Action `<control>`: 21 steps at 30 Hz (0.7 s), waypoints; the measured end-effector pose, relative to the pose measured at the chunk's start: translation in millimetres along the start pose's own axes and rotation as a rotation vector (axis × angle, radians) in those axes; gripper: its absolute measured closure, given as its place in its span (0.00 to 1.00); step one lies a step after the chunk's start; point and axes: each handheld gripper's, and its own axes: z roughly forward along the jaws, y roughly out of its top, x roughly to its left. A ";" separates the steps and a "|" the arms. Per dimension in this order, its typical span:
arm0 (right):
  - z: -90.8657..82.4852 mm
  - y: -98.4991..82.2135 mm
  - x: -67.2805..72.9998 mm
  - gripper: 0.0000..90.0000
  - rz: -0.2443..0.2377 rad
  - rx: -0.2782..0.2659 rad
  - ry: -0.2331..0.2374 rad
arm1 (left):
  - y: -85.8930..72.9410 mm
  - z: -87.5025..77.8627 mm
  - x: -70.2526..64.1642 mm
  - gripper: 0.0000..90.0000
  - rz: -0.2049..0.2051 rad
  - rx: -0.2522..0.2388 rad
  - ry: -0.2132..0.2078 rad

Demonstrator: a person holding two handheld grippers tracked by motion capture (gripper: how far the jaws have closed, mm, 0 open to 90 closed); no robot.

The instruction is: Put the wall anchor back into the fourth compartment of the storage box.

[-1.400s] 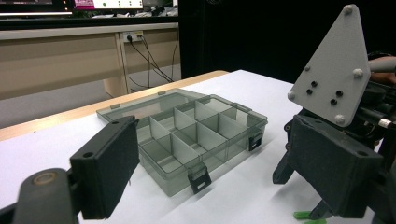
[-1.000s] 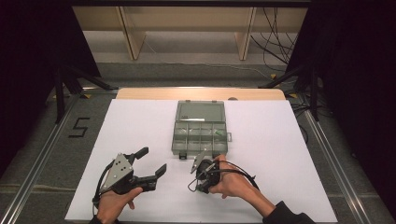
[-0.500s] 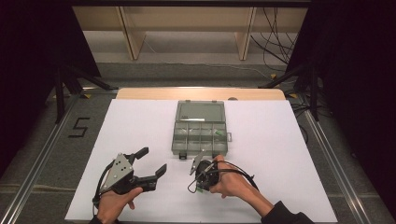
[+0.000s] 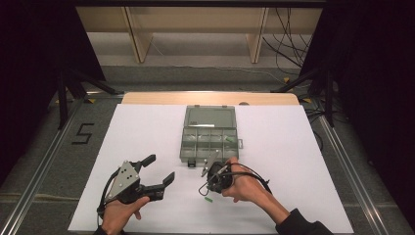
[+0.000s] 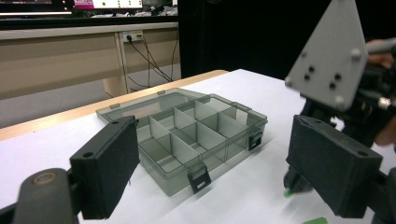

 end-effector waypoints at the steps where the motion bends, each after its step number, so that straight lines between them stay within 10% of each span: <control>1: -3.2 0.0 -2.3 0.94 0.006 -0.010 -0.004 | 0.0 0.1 0.0 0.18 0.000 0.000 0.000; 21: -38.6 -1.4 -35.1 0.94 0.073 -0.117 -0.093 | -0.1 0.2 0.1 0.18 0.000 -0.001 0.001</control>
